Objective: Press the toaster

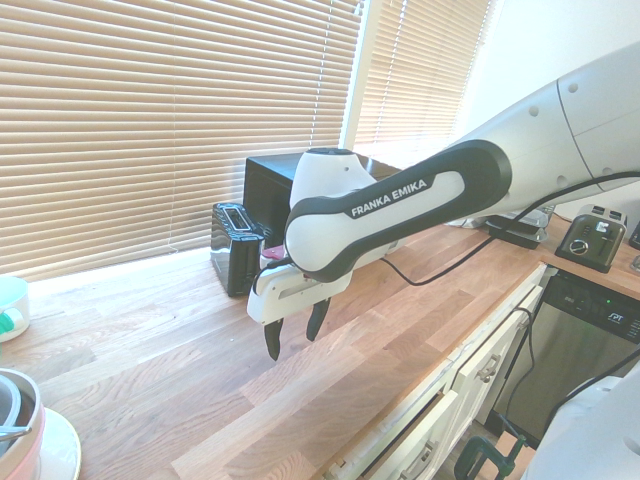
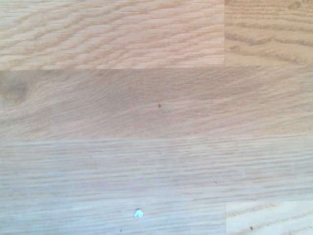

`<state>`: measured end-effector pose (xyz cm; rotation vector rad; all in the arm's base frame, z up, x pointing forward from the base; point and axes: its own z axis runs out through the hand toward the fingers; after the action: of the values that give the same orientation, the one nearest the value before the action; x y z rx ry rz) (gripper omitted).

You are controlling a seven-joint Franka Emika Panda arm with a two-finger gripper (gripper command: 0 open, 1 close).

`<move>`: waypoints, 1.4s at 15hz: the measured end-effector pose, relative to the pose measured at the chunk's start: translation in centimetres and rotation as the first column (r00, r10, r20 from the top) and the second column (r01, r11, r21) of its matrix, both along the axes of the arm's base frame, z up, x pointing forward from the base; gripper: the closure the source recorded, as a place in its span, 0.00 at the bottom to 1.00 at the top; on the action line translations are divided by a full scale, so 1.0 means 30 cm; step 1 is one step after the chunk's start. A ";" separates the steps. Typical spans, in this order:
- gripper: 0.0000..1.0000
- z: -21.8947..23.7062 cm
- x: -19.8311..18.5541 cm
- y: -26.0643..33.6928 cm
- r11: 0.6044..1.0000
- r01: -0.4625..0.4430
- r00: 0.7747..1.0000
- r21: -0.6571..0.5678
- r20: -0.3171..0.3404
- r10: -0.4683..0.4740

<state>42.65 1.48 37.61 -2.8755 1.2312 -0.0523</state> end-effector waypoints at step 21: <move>0.00 0.450 0.499 -0.127 0.983 0.138 0.943 -0.122 0.320 -0.093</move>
<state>57.61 -2.32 51.11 -2.7550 1.3762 -0.5983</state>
